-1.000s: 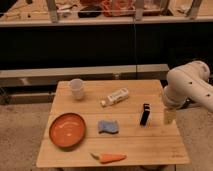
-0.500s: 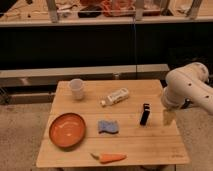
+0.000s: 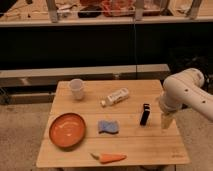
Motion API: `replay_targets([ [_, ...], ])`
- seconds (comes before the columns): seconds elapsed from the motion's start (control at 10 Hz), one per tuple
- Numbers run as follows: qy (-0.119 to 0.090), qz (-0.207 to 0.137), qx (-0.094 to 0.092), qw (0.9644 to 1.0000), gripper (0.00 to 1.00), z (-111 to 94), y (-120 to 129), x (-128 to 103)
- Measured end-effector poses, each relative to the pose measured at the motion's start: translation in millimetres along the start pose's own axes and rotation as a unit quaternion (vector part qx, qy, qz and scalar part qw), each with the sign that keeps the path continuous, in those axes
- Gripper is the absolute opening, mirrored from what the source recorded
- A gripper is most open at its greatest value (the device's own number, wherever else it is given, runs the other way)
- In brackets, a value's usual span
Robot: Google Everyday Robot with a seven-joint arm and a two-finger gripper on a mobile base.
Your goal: Knock the eraser over
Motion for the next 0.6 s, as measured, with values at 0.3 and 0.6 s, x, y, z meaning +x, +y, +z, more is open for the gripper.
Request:
replay_targets([
  [0.3, -0.003, -0.012, -0.001, 0.9999, 0.8, 6.9, 5.7, -6.8],
  [0.6, -0.004, -0.02, 0.001, 0.9998, 0.8, 12.7, 8.6, -10.0],
])
